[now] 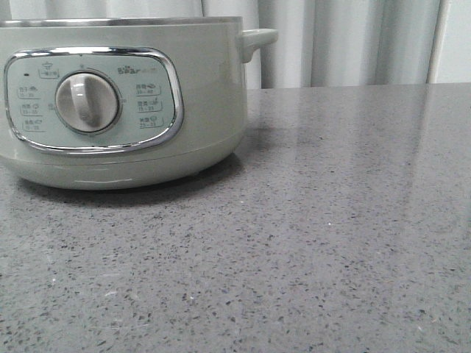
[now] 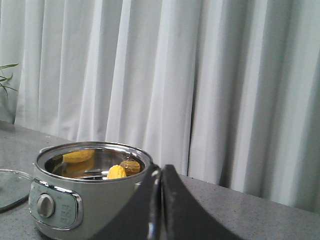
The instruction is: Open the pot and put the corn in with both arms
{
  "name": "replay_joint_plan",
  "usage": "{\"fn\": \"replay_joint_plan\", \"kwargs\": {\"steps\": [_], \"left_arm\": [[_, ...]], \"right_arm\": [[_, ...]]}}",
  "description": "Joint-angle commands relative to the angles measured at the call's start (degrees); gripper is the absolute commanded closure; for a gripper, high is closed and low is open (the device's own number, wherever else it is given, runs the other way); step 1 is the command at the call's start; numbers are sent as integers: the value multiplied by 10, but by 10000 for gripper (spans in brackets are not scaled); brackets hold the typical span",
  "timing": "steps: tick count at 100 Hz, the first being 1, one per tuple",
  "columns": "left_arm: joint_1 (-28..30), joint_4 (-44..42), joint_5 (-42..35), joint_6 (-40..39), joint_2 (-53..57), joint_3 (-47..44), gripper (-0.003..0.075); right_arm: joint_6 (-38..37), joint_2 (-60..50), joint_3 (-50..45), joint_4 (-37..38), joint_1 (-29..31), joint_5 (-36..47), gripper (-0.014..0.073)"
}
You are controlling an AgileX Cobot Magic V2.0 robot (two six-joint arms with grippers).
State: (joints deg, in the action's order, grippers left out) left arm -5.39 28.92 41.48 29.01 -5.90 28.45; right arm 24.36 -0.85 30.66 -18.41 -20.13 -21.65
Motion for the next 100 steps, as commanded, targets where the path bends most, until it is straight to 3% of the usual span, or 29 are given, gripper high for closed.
{"fn": "replay_joint_plan", "kwargs": {"steps": [1,31,46,60,71,76,89,100], "left_arm": [[-4,17,-43,0,-8,14,738],[-3,18,-48,0,-8,8,738],[-2,-107,-177,16,-3,-28,738],[-2,-53,-215,16,20,-100,738],[-2,-84,-234,10,44,-156,738],[-1,-133,-256,-42,52,-180,738],[-1,-299,-291,-323,66,-244,738],[2,-327,-290,-358,80,-283,738]], "right_arm": [[4,-4,12,1,3,50,635],[4,-4,11,1,3,50,635],[4,-4,11,1,3,50,635],[4,-4,11,1,3,50,635],[4,-4,11,1,3,50,635],[4,-4,11,1,3,50,635],[4,-4,11,1,3,50,635],[4,-4,11,1,3,50,635]]}}
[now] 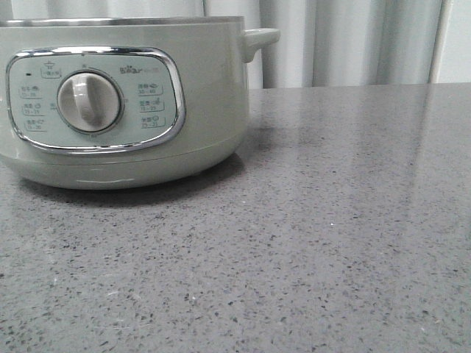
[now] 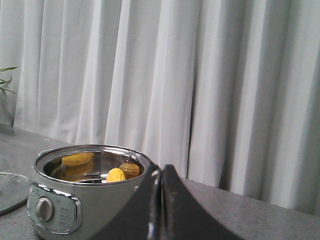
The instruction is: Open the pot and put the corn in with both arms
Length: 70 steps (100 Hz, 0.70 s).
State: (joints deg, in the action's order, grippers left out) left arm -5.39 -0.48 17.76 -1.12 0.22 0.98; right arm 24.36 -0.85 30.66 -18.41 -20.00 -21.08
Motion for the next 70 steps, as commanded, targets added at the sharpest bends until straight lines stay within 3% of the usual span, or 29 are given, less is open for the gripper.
{"fn": "replay_joint_plan", "kwargs": {"steps": [1,11,38,70], "left_arm": [[3,-33,-54,-57,19,-11,738],[21,-28,-8,-57,19,-25,738],[63,-11,-10,-57,19,-25,738],[63,-11,-10,-57,19,-25,738]], "right_arm": [[4,-4,11,1,2,45,635],[4,-4,11,1,2,45,635],[4,-4,11,1,2,45,635],[4,-4,11,1,2,45,635]]}}
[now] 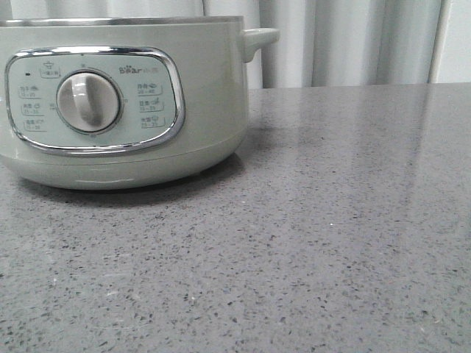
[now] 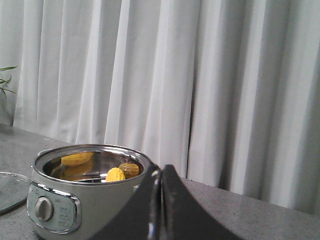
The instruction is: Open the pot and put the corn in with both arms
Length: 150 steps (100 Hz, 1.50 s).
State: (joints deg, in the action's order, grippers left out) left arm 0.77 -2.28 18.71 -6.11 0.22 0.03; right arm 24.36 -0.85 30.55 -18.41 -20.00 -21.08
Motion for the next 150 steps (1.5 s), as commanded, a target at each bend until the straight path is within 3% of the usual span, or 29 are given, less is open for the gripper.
{"fn": "replay_joint_plan", "kwargs": {"steps": [1,56,94,112,125,139,150], "left_arm": [[1,7,-20,-7,19,-15,738],[1,7,-20,-7,19,-15,738],[1,7,-20,-7,19,-15,738],[1,7,-20,-7,19,-15,738],[1,7,-20,-7,19,-15,738],[1,7,-20,-7,19,-15,738],[1,7,-20,-7,19,-15,738]], "right_arm": [[4,-4,13,1,2,45,635],[4,-4,-14,22,12,36,635],[1,-3,-257,61,124,156,635],[-35,-3,-329,121,151,160,635],[-98,-4,-327,179,152,96,635],[-99,-8,-327,179,152,35,635],[-99,-8,-327,179,152,41,635]]}}
